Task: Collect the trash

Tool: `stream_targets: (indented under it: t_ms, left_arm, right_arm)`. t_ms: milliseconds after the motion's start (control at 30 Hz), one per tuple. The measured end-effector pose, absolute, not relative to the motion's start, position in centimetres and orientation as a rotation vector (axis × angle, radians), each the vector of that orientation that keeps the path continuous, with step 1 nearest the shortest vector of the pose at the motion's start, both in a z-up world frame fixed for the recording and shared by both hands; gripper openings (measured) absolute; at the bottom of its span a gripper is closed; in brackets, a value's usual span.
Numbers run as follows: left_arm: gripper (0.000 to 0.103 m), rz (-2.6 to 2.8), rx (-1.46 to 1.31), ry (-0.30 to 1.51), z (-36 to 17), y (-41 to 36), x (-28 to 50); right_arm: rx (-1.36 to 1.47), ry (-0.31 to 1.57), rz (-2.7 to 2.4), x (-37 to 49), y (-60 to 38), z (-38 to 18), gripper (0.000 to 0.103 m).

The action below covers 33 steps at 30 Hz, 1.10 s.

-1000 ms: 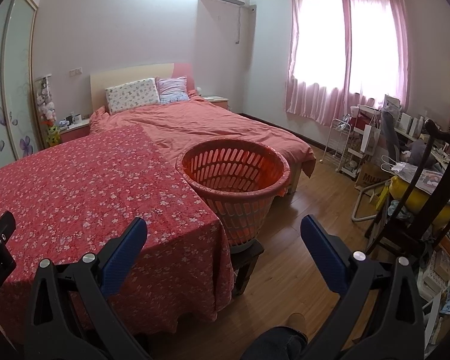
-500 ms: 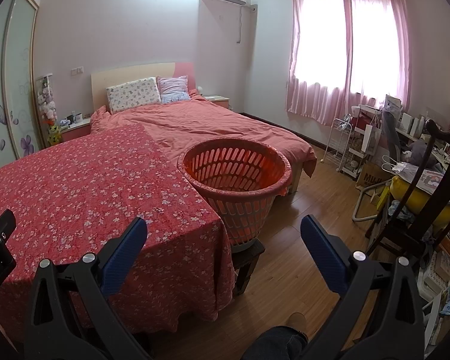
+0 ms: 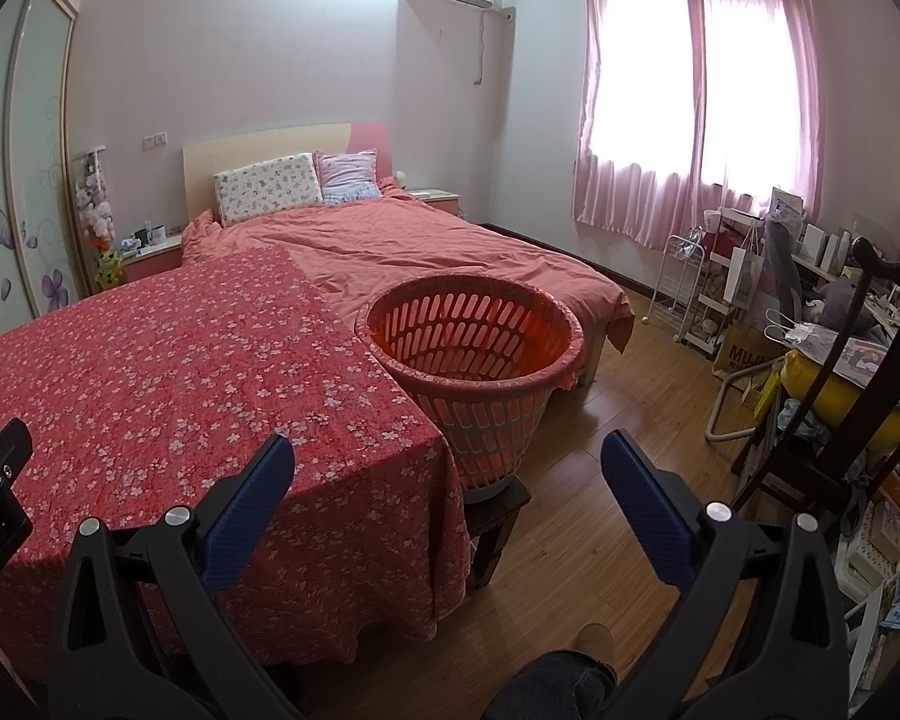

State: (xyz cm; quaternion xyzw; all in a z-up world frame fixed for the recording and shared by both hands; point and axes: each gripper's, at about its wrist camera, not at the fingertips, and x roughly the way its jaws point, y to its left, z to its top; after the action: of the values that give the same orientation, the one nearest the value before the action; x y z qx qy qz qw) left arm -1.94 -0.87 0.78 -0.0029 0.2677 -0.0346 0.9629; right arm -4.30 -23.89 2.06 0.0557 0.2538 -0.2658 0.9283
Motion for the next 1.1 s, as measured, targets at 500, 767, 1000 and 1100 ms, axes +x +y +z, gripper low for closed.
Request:
stream_targets:
  t_ms: [500, 767, 1000, 1100]
  left_arm:
    - [0.099, -0.070, -0.004, 0.543, 0.74, -0.79, -2.08]
    - [0.099, -0.068, -0.005, 0.542, 0.71, -0.69, -2.24]
    - [0.099, -0.069, -0.003, 0.542, 0.69, -0.66, -2.26]
    - [0.099, -0.070, -0.003, 0.543, 0.71, -0.65, -2.31]
  right_arm:
    - [0.115, 0.520, -0.544, -4.26, -23.81, 2.12, 0.101]
    - [0.115, 0.521, -0.545, -4.28, -23.89, 2.13, 0.101]
    - [0.116, 0.521, -0.545, -4.29, -23.89, 2.14, 0.101]
    - [0.115, 0.522, -0.544, -4.25, -23.80, 2.16, 0.101]
